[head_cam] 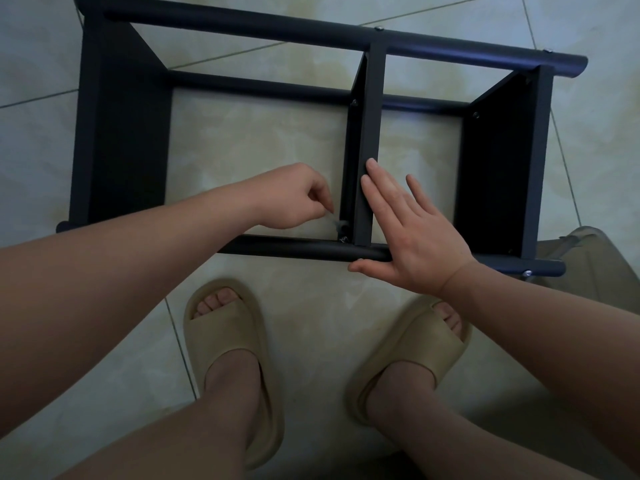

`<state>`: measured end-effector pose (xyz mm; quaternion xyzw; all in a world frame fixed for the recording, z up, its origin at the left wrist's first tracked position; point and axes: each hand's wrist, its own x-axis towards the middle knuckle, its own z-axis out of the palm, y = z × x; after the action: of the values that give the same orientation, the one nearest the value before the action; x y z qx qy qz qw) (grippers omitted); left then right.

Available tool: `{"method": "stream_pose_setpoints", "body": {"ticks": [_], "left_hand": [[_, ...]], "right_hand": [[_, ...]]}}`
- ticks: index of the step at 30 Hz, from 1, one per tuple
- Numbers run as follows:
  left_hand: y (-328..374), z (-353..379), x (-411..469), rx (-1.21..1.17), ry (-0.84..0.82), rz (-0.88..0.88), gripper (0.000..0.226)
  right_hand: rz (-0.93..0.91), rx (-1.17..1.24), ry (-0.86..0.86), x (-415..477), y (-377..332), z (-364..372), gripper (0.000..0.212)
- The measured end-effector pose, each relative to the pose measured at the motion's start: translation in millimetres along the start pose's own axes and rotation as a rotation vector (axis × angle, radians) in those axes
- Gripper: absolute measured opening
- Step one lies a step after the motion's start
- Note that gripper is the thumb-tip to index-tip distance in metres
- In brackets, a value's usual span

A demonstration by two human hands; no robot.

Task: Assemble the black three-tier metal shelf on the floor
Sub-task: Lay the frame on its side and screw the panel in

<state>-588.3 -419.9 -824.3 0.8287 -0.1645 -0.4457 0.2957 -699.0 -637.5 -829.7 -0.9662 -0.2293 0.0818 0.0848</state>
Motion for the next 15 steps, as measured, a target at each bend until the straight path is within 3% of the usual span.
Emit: {"method": "stream_pose_setpoints", "body": {"ticks": [7, 15], "left_hand": [[12, 11, 3, -0.746, -0.156, -0.262, 0.006], [18, 17, 6, -0.755, 0.066, -0.324, 0.007]], "right_hand": [[0.0, -0.006, -0.013, 1, -1, -1, 0.107], [0.007, -0.005, -0.02, 2, -2, -4, 0.108]]}}
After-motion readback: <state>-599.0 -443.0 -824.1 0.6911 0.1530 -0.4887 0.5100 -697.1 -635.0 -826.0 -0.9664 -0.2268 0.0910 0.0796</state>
